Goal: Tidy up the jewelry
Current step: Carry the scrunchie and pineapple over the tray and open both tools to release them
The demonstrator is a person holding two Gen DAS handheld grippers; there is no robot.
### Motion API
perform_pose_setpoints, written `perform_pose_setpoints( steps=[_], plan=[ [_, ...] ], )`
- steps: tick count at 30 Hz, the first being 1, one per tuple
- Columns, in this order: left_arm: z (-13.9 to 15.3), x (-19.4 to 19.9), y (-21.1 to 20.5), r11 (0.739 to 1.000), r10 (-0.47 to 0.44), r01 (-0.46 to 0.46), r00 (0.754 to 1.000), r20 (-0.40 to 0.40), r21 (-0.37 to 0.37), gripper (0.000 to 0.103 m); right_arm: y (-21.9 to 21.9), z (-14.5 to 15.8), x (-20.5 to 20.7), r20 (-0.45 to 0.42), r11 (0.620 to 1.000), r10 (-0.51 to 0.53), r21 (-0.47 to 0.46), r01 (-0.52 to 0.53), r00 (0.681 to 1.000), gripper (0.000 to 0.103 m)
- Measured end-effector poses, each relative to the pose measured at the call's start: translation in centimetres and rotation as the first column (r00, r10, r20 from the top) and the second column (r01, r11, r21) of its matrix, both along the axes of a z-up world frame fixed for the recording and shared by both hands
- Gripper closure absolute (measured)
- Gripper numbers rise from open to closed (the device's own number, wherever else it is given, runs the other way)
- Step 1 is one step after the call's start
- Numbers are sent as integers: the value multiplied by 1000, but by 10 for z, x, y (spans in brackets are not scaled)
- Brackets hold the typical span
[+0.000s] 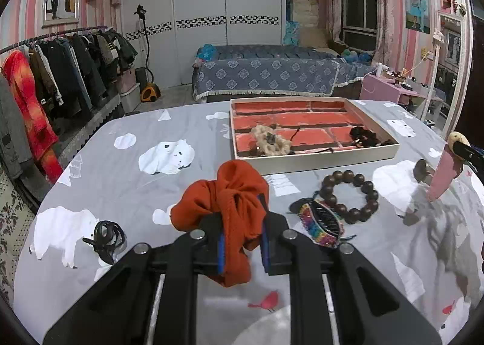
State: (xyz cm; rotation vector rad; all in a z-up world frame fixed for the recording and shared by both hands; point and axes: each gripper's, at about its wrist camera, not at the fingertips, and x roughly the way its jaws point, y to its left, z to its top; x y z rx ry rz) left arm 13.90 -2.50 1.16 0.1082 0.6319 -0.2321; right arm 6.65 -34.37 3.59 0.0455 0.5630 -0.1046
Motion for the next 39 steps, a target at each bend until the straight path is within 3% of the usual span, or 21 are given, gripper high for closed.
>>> perform_pose_setpoints(
  steps=[13, 21, 28, 39],
  plan=[
    [8, -13, -14, 1000, -5, 5, 1000, 14, -2, 86, -1, 9, -13, 20, 1000, 8, -2, -8, 1000, 55],
    [24, 10, -15, 999, 10, -8, 999, 35, -47, 86, 1, 14, -3, 18, 999, 34, -13, -34, 999, 55],
    [42, 42, -26, 999, 8, -4, 997, 74, -53, 86, 9, 21, 28, 30, 997, 65, -35, -64, 997, 55],
    [70, 130, -66, 995, -7, 19, 993, 116, -95, 86, 26, 59, 120, 95, 994, 110, -31, -108, 989, 55]
  ],
)
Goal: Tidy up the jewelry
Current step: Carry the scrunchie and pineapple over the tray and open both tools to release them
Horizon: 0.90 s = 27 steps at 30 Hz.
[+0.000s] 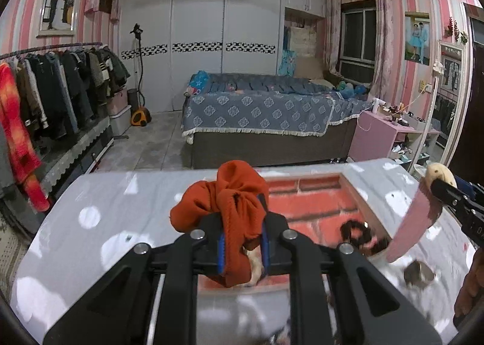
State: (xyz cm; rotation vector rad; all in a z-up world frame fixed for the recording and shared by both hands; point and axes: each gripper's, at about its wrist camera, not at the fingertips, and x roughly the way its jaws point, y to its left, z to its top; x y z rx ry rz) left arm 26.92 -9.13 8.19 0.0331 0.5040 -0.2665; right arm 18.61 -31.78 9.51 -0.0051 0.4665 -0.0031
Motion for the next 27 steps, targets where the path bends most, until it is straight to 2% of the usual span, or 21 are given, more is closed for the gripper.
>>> perform_pose_setpoints(
  steps=[6, 12, 16, 24, 27],
  plan=[
    [-17, 51, -23, 1000, -12, 13, 1000, -28, 3, 86, -5, -4, 68, -21, 998, 5, 57, -4, 1000, 55],
    [-52, 89, -34, 1000, -14, 15, 996, -92, 10, 86, -9, -40, 135, -94, 996, -3, 86, 11, 996, 55],
    [-72, 104, -36, 1000, -28, 27, 988, -150, -9, 86, -7, -67, 159, -148, 997, -10, 68, 20, 989, 55],
    [-90, 110, -49, 998, -37, 45, 984, -175, 39, 85, -2, -98, 176, -211, 999, -19, 43, 29, 977, 54],
    [-93, 113, -45, 999, -32, 39, 982, -184, 33, 85, -1, -108, 180, -236, 999, -31, 27, 38, 971, 54]
  ],
)
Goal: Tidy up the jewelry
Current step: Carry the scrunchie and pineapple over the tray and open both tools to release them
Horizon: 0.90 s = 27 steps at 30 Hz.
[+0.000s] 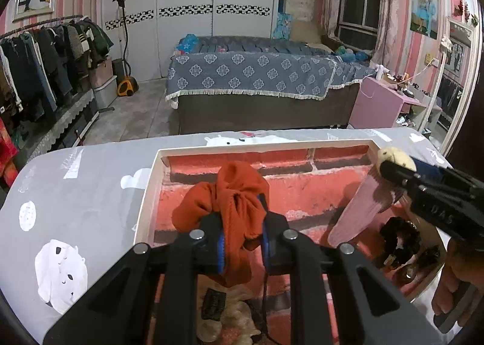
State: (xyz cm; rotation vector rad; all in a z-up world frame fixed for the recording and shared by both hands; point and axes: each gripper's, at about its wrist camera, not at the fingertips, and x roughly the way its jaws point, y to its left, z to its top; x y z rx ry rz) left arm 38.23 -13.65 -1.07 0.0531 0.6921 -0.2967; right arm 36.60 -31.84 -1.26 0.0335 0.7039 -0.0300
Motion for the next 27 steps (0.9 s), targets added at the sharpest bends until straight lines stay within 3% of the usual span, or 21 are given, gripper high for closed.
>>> perform_pose_setpoints(
  steps=[19, 27],
  plan=[
    [-12, 10, 13, 1000, 27, -28, 998, -62, -13, 82, 1, -11, 1, -38, 1000, 0, -31, -1, 999, 51],
    [-14, 12, 15, 999, 41, -42, 997, -61, -12, 70, 3, -11, 1, -42, 999, 0, -41, -1, 999, 49]
  ],
)
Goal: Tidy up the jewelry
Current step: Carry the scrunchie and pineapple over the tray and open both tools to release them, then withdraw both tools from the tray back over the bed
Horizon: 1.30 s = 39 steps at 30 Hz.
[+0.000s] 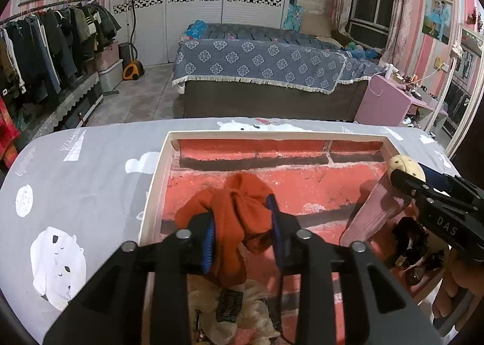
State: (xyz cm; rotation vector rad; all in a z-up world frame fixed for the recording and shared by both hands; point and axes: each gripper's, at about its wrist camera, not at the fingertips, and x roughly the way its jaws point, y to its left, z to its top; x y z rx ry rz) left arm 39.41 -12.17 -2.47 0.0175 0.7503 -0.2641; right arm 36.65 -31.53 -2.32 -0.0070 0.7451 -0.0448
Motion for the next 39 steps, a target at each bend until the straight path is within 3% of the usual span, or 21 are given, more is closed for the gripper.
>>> perform_pose_setpoints(
  steps=[4, 16, 23, 27, 39],
  plan=[
    [0, 0, 0, 1000, 10, -10, 1000, 5, 5, 56, 1, -1, 0, -1, 1000, -1, -3, 1, 1000, 46],
    [-1, -1, 1, 997, 37, -39, 999, 35, 59, 55, -1, 3, -3, 10, 1000, -10, -6, 10, 1000, 36],
    [-3, -2, 0, 983, 57, -72, 994, 91, 171, 55, -3, 4, -4, 14, 1000, -13, -4, 13, 1000, 36],
    [-4, -3, 1, 960, 62, -99, 987, 146, 262, 55, -7, 6, -4, 17, 1000, -20, 3, 20, 1000, 36],
    [3, 0, 18, 980, 66, -86, 991, 113, 181, 55, -15, 11, -8, 25, 999, -34, 14, 34, 999, 36]
  ],
)
